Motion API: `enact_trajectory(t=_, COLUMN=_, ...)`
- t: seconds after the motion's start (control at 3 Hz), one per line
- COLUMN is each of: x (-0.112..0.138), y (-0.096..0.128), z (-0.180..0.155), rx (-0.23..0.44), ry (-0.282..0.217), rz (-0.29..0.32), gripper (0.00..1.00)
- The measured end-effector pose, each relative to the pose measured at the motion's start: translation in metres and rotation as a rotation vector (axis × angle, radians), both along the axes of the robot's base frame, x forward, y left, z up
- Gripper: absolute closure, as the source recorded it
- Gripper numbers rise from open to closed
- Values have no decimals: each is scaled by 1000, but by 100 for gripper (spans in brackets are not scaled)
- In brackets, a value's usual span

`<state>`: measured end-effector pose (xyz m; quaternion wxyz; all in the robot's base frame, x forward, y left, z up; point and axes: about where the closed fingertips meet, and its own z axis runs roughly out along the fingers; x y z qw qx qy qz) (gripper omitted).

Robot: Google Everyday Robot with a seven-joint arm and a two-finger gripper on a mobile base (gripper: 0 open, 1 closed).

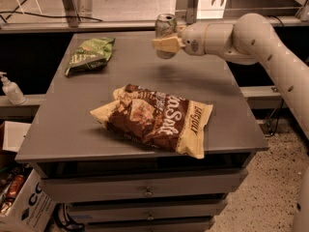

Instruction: Move 7up can near green jalapeno chip bag

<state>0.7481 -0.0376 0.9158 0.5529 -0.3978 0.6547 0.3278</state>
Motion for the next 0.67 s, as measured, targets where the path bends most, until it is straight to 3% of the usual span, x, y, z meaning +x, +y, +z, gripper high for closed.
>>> enact_trajectory(t=0.67, x=-33, y=101, z=-9, rx=-27, ry=-25, rz=138, gripper=100)
